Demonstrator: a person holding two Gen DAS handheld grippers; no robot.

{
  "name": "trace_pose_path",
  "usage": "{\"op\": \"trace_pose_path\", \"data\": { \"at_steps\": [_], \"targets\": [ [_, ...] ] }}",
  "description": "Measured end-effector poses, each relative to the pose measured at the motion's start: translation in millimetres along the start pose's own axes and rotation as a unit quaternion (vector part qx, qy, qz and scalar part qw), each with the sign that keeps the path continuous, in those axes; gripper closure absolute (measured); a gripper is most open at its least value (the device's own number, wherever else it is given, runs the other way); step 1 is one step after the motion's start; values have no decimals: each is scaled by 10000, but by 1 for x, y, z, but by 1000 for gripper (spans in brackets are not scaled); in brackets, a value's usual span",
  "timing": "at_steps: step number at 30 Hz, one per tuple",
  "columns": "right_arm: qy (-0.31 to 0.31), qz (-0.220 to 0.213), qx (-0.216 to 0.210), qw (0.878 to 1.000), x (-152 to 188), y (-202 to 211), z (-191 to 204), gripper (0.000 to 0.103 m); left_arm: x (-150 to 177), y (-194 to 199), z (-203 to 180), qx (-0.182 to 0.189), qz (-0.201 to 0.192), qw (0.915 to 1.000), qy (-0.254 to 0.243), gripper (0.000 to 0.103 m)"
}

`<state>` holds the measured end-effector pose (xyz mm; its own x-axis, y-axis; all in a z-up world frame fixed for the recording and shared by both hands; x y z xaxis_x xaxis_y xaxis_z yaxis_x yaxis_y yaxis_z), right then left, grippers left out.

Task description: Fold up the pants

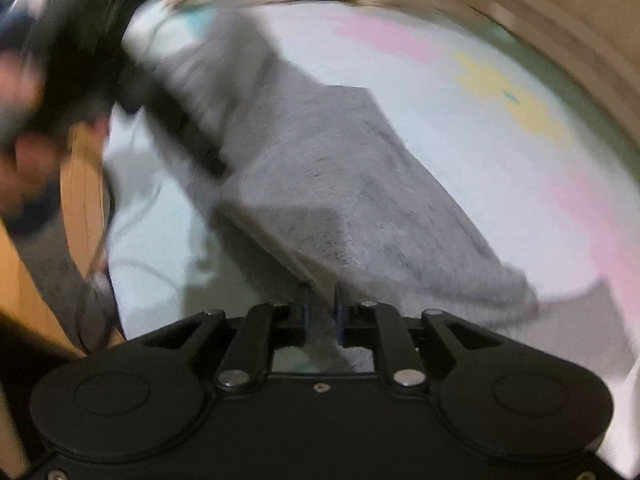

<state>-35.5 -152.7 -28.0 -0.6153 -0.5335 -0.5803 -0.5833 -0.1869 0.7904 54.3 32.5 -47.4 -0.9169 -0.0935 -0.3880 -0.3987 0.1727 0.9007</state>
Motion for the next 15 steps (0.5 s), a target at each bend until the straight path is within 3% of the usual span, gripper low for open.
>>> {"op": "trace_pose_path", "data": {
  "at_steps": [2, 5, 6, 10, 14, 15],
  "targets": [
    [-634, -11, 170, 9978, -9, 4, -29, 81, -1, -3, -1, -42, -32, 10000, -44, 91],
    [-1548, 128, 1097, 9818, -20, -7, -79, 55, 1, -11, 1, -49, -60, 9999, -78, 90],
    [-1738, 180, 1500, 9731, -25, -14, -97, 51, 0, -12, 0, -68, -95, 9999, -109, 90],
    [-2493, 515, 2628, 9307, -39, -57, -152, 51, 8, -14, -6, -127, -242, 9993, -260, 90],
    [-2889, 921, 3271, 8950, -42, -104, -190, 51, 31, -5, -7, -160, -329, 9985, -395, 90],
    [-2953, 1003, 3306, 8908, -43, -110, -197, 52, 34, -3, -7, -163, -339, 9984, -420, 90]
  ]
}}
Point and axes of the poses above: each gripper's, at about its wrist camera, not at the fingertips, and y roughly against the way its jaws point, z to its left, x to its underside, the point moved 1 cm from there along -y, roughly the way its jaws point, and after that the axes turned 11 degrees about x, right-handed, at the moved point
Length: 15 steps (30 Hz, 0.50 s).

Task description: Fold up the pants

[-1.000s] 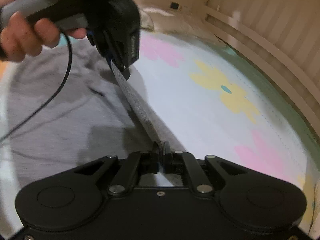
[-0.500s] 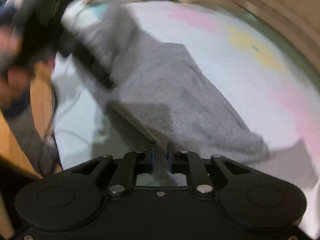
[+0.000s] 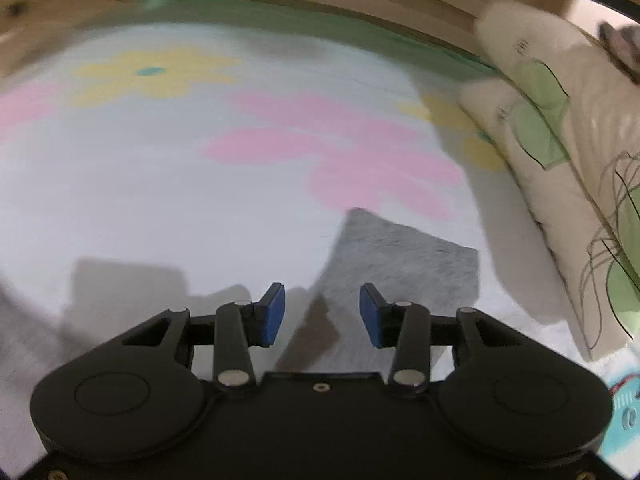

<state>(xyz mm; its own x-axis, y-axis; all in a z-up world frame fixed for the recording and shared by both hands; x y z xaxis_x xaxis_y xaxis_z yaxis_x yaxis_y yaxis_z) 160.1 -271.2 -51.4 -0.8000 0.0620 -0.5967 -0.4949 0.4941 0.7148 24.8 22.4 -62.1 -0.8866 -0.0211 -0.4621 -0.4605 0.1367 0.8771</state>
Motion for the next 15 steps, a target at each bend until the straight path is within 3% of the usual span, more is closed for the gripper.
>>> {"op": "trace_pose_path", "data": {
  "at_steps": [6, 7, 8, 11, 15],
  "targets": [
    [-138, 583, 316, 9977, 4, -42, 7, 59, -5, -3, -3, -5, -27, 10000, -59, 90],
    [-213, 602, 183, 9978, 4, -42, 3, 70, -5, -2, -4, 6, -41, 10000, -55, 90],
    [-247, 674, 141, 9973, 5, -43, -3, 93, -6, -2, -2, 18, -62, 10000, -46, 90],
    [-479, 450, 32, 9978, 3, -24, -31, 93, -7, 0, -1, 46, -147, 9999, -19, 90],
    [-933, -78, -19, 9956, 21, 36, -99, 93, -9, 7, -4, 71, -311, 9995, 59, 90]
  ]
}}
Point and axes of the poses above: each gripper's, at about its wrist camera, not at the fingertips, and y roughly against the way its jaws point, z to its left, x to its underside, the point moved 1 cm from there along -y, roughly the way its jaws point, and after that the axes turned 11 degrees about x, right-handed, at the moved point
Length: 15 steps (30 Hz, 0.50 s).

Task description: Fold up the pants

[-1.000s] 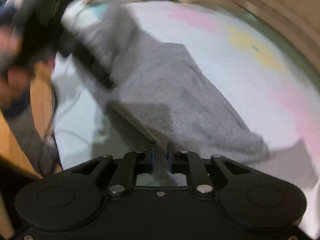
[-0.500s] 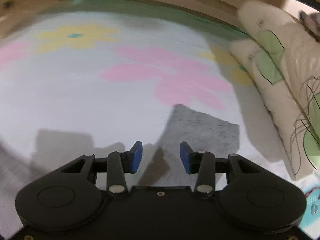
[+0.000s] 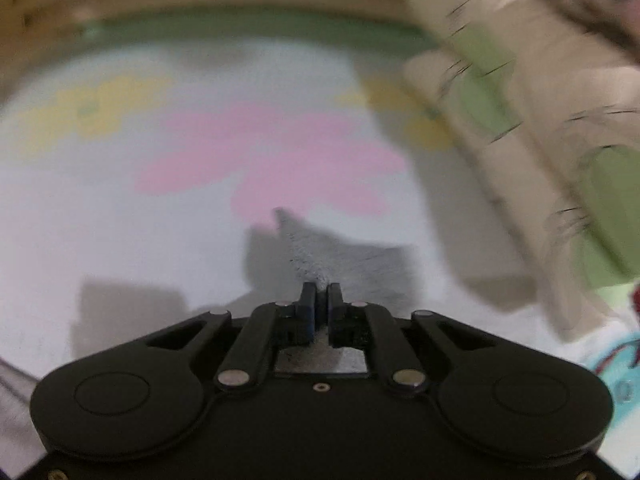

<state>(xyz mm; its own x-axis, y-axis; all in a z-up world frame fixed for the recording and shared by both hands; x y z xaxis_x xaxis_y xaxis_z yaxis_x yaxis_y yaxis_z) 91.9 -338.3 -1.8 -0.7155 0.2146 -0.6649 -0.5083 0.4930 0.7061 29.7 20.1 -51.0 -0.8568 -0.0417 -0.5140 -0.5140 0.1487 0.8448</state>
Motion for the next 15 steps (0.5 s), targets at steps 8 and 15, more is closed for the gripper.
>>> {"op": "trace_pose_path", "data": {
  "at_steps": [8, 15],
  "targets": [
    [-1183, 714, -56, 9904, 95, 32, -131, 93, 7, -4, -8, -62, 43, 9999, -80, 90],
    [-901, 1606, -64, 9829, 131, 9, -158, 73, 13, -8, -14, -220, 177, 9993, -230, 89]
  ]
}}
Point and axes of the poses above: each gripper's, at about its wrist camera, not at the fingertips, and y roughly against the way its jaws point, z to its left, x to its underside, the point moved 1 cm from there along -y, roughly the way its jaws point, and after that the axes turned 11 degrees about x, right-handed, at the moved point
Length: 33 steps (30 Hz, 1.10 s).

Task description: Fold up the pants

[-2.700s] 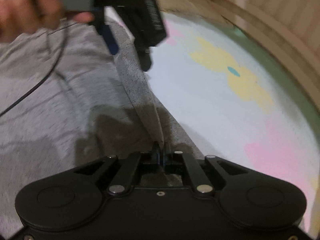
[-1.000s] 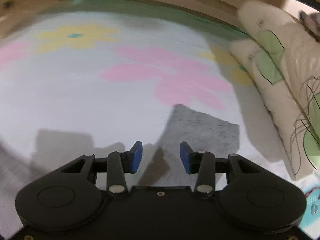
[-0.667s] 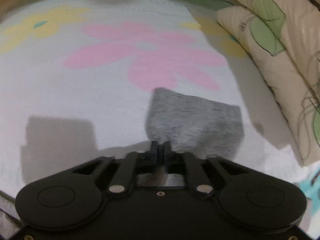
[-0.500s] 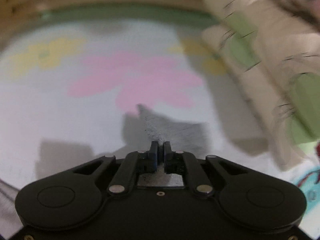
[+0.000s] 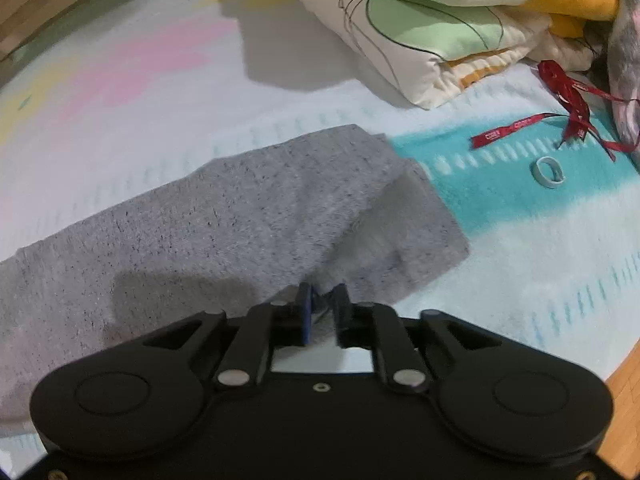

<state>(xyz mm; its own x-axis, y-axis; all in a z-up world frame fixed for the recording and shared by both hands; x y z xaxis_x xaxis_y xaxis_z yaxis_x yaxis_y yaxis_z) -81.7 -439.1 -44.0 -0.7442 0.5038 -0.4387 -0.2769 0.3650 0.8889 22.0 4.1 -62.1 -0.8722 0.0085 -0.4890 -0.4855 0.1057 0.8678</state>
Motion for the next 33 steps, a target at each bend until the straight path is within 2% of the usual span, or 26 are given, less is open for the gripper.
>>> {"op": "trace_pose_path", "data": {
  "at_steps": [2, 5, 7, 12, 14, 16, 20, 24, 25, 26, 27, 29, 33],
  "targets": [
    [-86, -344, 92, 9993, -11, 8, -12, 62, 1, 0, -1, -24, -13, 10000, -54, 89],
    [-165, -729, 186, 9970, -26, 11, -25, 62, 4, 2, -5, -69, -62, 9999, -129, 89],
    [-339, -733, 230, 9965, -28, 9, -31, 62, 6, 3, -8, -100, -75, 9998, -183, 89],
    [-665, -422, 373, 9962, -28, -13, -43, 61, 5, 3, -6, -51, -55, 9998, -162, 89],
    [-710, -420, 450, 9956, -29, -21, -47, 55, 4, 2, -4, -30, -39, 9999, -136, 89],
    [-716, -499, 334, 9956, -31, -27, -51, 50, 5, 1, -3, -30, -45, 9999, -145, 89],
    [-705, -709, 61, 9950, -36, -31, -49, 50, 5, 1, -5, -55, -66, 9997, -210, 89],
    [-628, -652, -168, 9958, -41, -41, -43, 50, 5, 1, -6, -40, -64, 9997, -213, 89],
    [-574, -592, -175, 9964, -42, -43, -40, 52, 5, 1, -6, -35, -61, 9998, -202, 89],
    [-515, -563, -252, 9968, -42, -44, -37, 61, 5, 1, -5, -37, -54, 9998, -193, 89],
    [-416, -517, -300, 9973, -41, -45, -34, 75, 5, 1, -5, -41, -45, 9998, -185, 89],
    [-248, -557, -152, 9980, -39, -41, -28, 94, 4, 1, -5, -46, -44, 9998, -168, 89],
    [-316, -769, -80, 9965, -37, -18, -33, 95, 4, 3, -4, -24, -80, 9999, -142, 89]
  ]
}}
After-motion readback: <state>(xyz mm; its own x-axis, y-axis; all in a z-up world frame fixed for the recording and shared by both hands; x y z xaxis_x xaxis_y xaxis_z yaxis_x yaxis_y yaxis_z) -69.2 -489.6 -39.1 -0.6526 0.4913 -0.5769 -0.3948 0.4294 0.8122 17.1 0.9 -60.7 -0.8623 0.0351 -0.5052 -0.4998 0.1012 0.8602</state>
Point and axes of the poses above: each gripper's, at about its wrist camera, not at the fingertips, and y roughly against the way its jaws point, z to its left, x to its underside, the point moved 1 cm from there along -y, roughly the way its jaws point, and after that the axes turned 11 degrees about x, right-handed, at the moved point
